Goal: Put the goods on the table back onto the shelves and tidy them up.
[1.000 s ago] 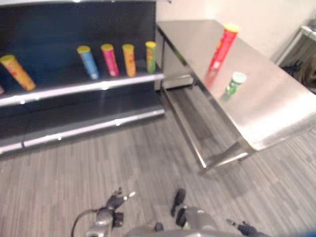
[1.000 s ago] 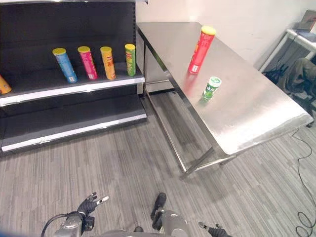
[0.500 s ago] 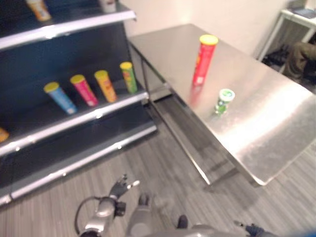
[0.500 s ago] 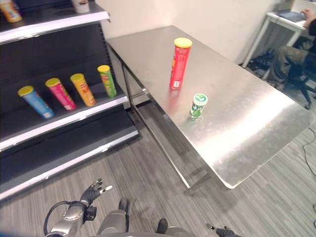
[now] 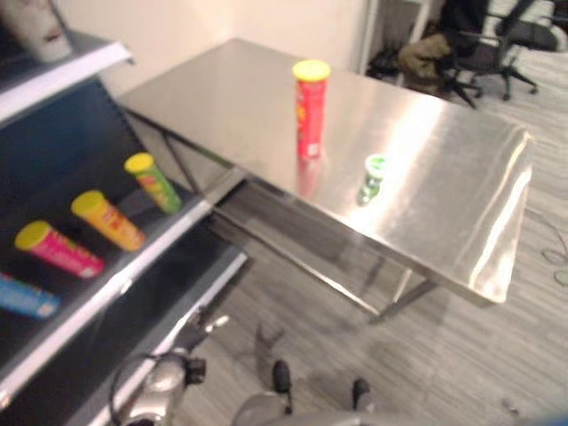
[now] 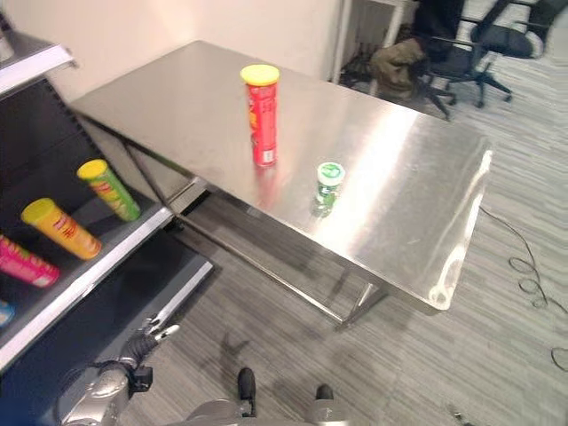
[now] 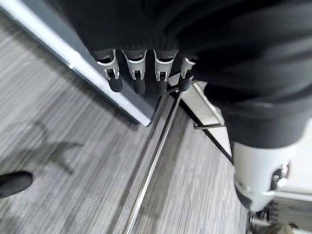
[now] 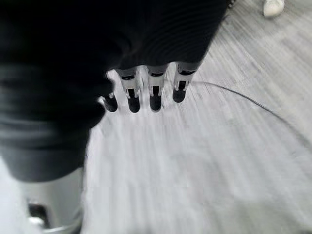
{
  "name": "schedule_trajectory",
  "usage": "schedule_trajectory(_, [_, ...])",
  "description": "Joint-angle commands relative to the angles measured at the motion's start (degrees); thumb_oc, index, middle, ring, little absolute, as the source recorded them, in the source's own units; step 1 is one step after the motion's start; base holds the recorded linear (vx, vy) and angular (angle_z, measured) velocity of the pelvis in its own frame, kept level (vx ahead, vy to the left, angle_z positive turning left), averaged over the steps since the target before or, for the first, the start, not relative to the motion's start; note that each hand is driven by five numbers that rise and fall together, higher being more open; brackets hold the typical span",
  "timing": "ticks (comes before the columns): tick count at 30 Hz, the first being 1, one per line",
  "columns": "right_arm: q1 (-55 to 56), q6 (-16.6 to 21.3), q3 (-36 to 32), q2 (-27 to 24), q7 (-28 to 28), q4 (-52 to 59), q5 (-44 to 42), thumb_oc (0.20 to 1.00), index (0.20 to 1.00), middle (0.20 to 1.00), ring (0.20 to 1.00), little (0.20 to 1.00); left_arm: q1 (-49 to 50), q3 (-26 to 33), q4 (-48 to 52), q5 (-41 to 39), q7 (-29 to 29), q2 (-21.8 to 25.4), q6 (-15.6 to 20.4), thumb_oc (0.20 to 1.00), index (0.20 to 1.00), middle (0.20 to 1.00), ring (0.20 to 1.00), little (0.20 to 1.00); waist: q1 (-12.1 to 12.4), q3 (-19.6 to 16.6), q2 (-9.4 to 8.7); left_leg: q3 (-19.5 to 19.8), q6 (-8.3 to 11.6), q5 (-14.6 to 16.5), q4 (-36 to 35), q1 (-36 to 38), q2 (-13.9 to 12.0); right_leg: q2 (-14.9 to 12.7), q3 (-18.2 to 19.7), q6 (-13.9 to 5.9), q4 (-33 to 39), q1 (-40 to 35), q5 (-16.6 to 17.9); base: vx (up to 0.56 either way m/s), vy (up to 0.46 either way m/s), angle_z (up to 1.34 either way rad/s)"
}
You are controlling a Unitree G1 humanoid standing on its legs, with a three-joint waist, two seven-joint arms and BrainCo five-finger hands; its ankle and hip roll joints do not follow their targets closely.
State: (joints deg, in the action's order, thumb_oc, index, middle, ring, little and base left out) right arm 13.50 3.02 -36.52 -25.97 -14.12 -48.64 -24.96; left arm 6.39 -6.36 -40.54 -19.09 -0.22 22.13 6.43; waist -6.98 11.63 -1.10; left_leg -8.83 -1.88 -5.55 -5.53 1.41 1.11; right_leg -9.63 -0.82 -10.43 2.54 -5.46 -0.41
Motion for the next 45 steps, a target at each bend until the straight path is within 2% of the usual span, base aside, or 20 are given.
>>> schedule_trajectory(1, [-4.0, 9.5, -3.6, -8.2, -4.6, 7.9, -7.0, 1.0, 1.0, 1.0, 1.0, 1.0, -2.0, -0.1, 0.7, 1.5, -0.2, -1.6, 2.4, 1.0, 1.0, 1.0, 1.0, 1.0, 0.1, -1.6, -0.65, 3.1, 2.58, 10.8, 2.4, 4.3, -3.0, 0.1, 1.4, -3.37, -0.7, 5.5, 2.0, 0.03, 0.107, -0.43])
schedule_trajectory(3, [-5.9, 12.1, -3.9, -12.4, -2.7, 13.3, -8.9, 1.0, 1.0, 1.0, 1.0, 1.0, -2.9, -1.1, 0.4, 1.5, -0.7, -1.7, 2.4, 1.0, 1.0, 1.0, 1.0, 1.0, 0.4, -2.0, -1.18, 3.1, 2.46, 10.9, 2.1, 4.7, -2.7, -0.3, 1.2, -3.52, -0.7, 5.5, 2.4, 0.02, 0.077, -0.15])
schedule_trajectory(4, [-6.2, 12.2, -3.8, -12.7, -2.6, 13.0, -9.1, 1.0, 1.0, 1.0, 1.0, 1.0, -3.0, -0.9, 0.3, 1.5, -0.7, -1.9, 2.4, 1.0, 1.0, 1.0, 1.0, 1.0, 0.3, -1.9, -1.05, 3.1, 2.44, 10.8, 2.0, 4.7, -2.6, -0.3, 1.3, -3.54, -0.6, 5.5, 2.5, -0.04, 0.011, -0.01])
schedule_trajectory(5, [-7.0, 12.3, -2.4, -14.2, -1.0, 16.2, -9.0, 1.0, 1.0, 1.0, 1.0, 1.0, -3.2, -1.7, 0.5, 1.8, -1.2, -1.8, 2.4, 1.0, 1.0, 1.0, 1.0, 1.0, 0.8, -1.9, -1.43, 3.0, 2.49, 10.4, 2.0, 4.5, -2.5, -0.5, 1.0, -3.46, -0.6, 5.7, 3.1, -0.04, -0.011, 0.03])
schedule_trajectory(6, [-10.0, 12.2, 2.0, -18.5, 1.5, 23.2, -6.1, 1.0, 1.0, 1.0, 1.0, 1.0, -3.2, -2.5, 0.7, 2.7, -2.1, -1.7, 2.4, 1.0, 1.0, 1.0, 1.0, 1.0, 1.7, -1.9, -2.0, 3.1, 2.51, 10.5, 1.8, 5.0, -2.4, -0.8, 0.2, -3.52, -0.1, 5.0, 3.3, -0.04, -0.013, 0.0])
schedule_trajectory(7, [-10.1, 12.1, 2.1, -18.4, 1.4, 23.3, -6.0, 1.0, 1.0, 1.0, 1.0, 1.0, -3.2, -2.5, 0.7, 2.8, -2.1, -1.6, 2.4, 1.0, 1.0, 1.0, 1.0, 1.0, 1.7, -2.1, -2.09, 3.1, 2.51, 10.3, 1.8, 4.7, -2.4, -0.9, 0.2, -3.51, -0.1, 5.2, 3.5, 0.0, 0.0, 0.0])
schedule_trajectory(8, [-11.1, 13.1, 3.6, -19.5, 3.3, 31.8, -4.5, 1.0, 1.0, 1.0, 1.0, 1.0, -2.3, -2.6, 1.8, 2.1, -2.9, -1.4, 2.4, 1.0, 1.0, 1.0, 1.0, 1.0, 2.5, -2.3, -2.33, 3.4, 2.5, 10.2, 1.5, 4.9, -2.3, -1.2, -0.4, -3.49, 0.2, 5.0, 3.7, 0.0, 0.0, 0.0])
schedule_trajectory(9, [-11.9, 13.3, 5.2, -19.6, 4.4, 35.0, -3.4, 1.0, 1.0, 1.0, 1.0, 1.0, -1.8, -2.6, 2.4, 1.7, -3.2, -1.3, 2.5, 1.0, 1.0, 1.0, 1.0, 1.0, 3.0, -2.6, -2.5, 3.6, 2.5, 10.2, 1.4, 4.9, -2.3, -1.4, -0.8, -3.47, 0.4, 4.8, 3.8, 0.04, -0.013, 0.09])
schedule_trajectory(13, [-15.9, 12.6, 11.6, -21.9, 8.3, 41.6, -1.7, 1.0, 1.0, 1.0, 1.0, 1.0, -0.9, -2.6, 3.2, 1.2, -3.9, -0.9, 2.7, 1.0, 1.0, 1.0, 1.0, 1.0, 4.5, -3.1, -2.68, 4.0, 2.51, 10.7, 1.1, 5.5, -2.3, -1.5, -1.9, -3.39, 1.0, 3.9, 3.5, 0.03, -0.015, 0.21])
schedule_trajectory(15, [-18.5, 11.4, 17.0, -22.9, 11.9, 42.8, -2.1, 1.0, 1.0, 1.0, 1.0, 1.0, 0.1, -2.8, 4.2, 0.6, -4.5, -0.5, 2.7, 1.0, 1.0, 1.0, 1.0, 1.0, 6.1, -3.3, -2.8, 4.5, 2.73, 10.6, 1.0, 5.7, -2.5, -1.8, -2.9, -3.15, 1.4, 3.0, 3.5, 0.02, -0.039, 0.16])
schedule_trajectory(17, [-19.3, 10.8, 18.8, -23.1, 12.9, 41.6, -2.2, 1.0, 1.0, 1.0, 1.0, 1.0, 0.1, -2.9, 3.9, 0.7, -4.7, -0.3, 2.7, 1.0, 1.0, 1.0, 1.0, 1.0, 6.4, -3.4, -2.83, 4.7, 2.88, 10.5, 0.9, 5.6, -2.5, -1.7, -3.4, -3.06, 1.5, 2.7, 3.3, 0.01, -0.046, 0.2])
schedule_trajectory(18, [-20.9, 10.0, 22.5, -23.4, 15.2, 39.8, -3.4, 1.0, 1.0, 1.0, 1.0, 1.0, 0.5, -3.0, 4.3, 0.3, -4.9, -0.1, 2.6, 1.0, 1.0, 1.0, 1.0, 1.0, 7.1, -3.5, -2.84, 5.3, 3.14, 10.2, 0.9, 5.4, -2.6, -1.8, -4.2, -2.84, 1.6, 2.4, 3.1, 0.01, -0.053, 0.23])
schedule_trajectory(19, [-20.9, 10.0, 22.6, -23.4, 15.2, 39.8, -3.4, 1.0, 1.0, 1.0, 1.0, 1.0, 0.5, -3.0, 4.3, 0.3, -4.9, -0.1, 2.6, 1.0, 1.0, 1.0, 1.0, 1.0, 7.1, -3.5, -2.84, 5.4, 3.14, 10.2, 0.9, 5.4, -2.6, -1.8, -4.3, -2.84, 1.6, 2.4, 3.1, 0.01, -0.081, 0.23])
schedule_trajectory(20, [-22.2, 8.5, 26.2, -23.9, 17.0, 38.7, -3.2, 1.0, 1.0, 1.0, 1.0, 1.0, 0.5, -3.3, 3.8, 0.2, -4.9, 0.0, 2.6, 1.0, 1.0, 1.0, 1.0, 1.0, 7.8, -3.5, -2.93, 5.7, 3.41, 10.0, 0.8, 5.3, -2.8, -1.8, -4.7, -2.63, 1.8, 2.2, 3.0, 0.0, -0.044, 0.19])
schedule_trajectory(21, [-22.4, 8.5, 26.4, -23.9, 17.0, 38.6, -3.2, 1.0, 1.0, 1.0, 1.0, 1.0, 0.5, -3.2, 3.8, 0.2, -4.9, 0.0, 2.6, 1.0, 1.0, 1.0, 1.0, 1.0, 7.7, -3.5, -2.92, 5.7, 3.41, 10.0, 0.8, 5.3, -2.8, -1.8, -4.7, -2.62, 1.8, 2.2, 3.0, 0.0, -0.072, 0.24])
schedule_trajectory(24, [-24.5, 7.1, 32.4, -24.1, 19.1, 37.7, -2.3, 1.0, 1.0, 1.0, 1.0, 1.0, 1.1, -3.6, 4.0, 0.0, -5.1, 0.2, 2.5, 1.0, 1.0, 1.0, 1.0, 1.0, 8.5, -3.4, -2.67, 6.3, 3.76, 9.5, 0.6, 5.1, -3.1, -1.7, -5.5, -2.26, 2.0, 1.9, 2.8, 0.01, -0.07, 0.1])
schedule_trajectory(27, [-30.7, 6.1, 39.3, -20.5, 14.6, 34.7, 6.1, 1.0, 1.0, 1.0, 1.0, 1.0, 1.1, -4.5, 4.1, 0.5, -3.9, 0.3, 2.1, 1.0, 1.0, 1.0, 1.0, 1.0, 9.4, -2.9, -1.62, 7.1, 4.12, 9.0, 0.5, 4.5, -3.5, -1.5, -6.5, -1.77, 2.4, 1.9, 2.6, 0.03, -0.096, 0.08])
schedule_trajectory(35, [-41.5, 5.2, 47.2, -17.1, 10.3, 27.7, 10.7, 1.0, 1.0, 1.0, 1.0, 1.0, 1.1, -5.6, 5.1, 0.1, -2.8, 1.1, 1.8, 1.0, 1.0, 1.0, 1.0, 1.0, 11.0, -2.2, -0.34, 9.5, 4.47, 7.7, 0.5, 1.4, -3.1, -1.4, -8.3, -1.14, 2.5, 3.0, 2.1, 0.0, -0.021, 0.1])
schedule_trajectory(41, [-43.5, 4.0, 47.7, -16.5, 8.7, 24.4, 12.5, 1.0, 1.0, 1.0, 1.0, 1.0, 0.3, -5.3, 4.1, 0.0, -1.5, 0.9, 1.6, 1.0, 1.0, 1.0, 1.0, 1.0, 11.3, -2.0, -0.78, 10.7, 4.47, 7.3, 0.5, 0.2, -2.9, -1.2, -9.2, -0.97, 2.5, 3.0, 1.7, 0.01, -0.007, 0.24])
schedule_trajectory(45, [-39.7, 3.9, 44.5, -16.1, 8.4, 26.5, 11.5, 1.0, 1.0, 1.0, 1.0, 1.0, 0.6, -4.5, 4.2, -0.1, -1.3, 0.7, 1.1, 1.0, 1.0, 1.0, 1.0, 1.0, 11.4, -2.0, -1.22, 11.2, 4.44, 7.4, 0.5, 0.1, -2.9, -1.2, -10.1, -0.97, 2.5, 2.4, 1.3, 0.01, -0.002, 0.17])
